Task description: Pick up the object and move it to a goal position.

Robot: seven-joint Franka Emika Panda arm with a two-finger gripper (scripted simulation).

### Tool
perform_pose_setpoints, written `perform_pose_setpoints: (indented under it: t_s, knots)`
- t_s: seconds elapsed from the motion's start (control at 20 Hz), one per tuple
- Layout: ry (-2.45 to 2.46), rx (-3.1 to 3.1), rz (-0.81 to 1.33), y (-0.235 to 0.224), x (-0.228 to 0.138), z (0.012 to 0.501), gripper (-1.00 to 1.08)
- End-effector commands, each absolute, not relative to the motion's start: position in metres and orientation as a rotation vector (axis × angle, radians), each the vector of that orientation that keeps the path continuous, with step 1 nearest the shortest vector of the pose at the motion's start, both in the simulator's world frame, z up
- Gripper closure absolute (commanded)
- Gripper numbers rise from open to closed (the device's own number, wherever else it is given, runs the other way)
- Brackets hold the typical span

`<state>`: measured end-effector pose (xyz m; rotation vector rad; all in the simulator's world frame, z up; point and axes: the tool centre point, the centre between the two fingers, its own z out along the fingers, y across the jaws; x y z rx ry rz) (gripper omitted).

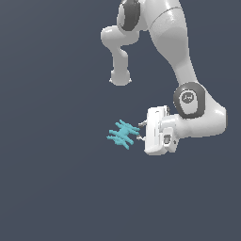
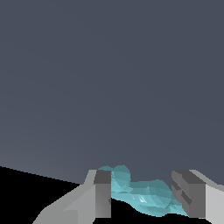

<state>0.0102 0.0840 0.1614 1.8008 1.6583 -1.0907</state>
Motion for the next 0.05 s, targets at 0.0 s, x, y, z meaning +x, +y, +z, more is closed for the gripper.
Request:
perform_pose_setpoints:
  t_s: [0.0]
  knots:
    - [1.658,1.801,-1.091,0.0842,0.0114,0.1624,1.08]
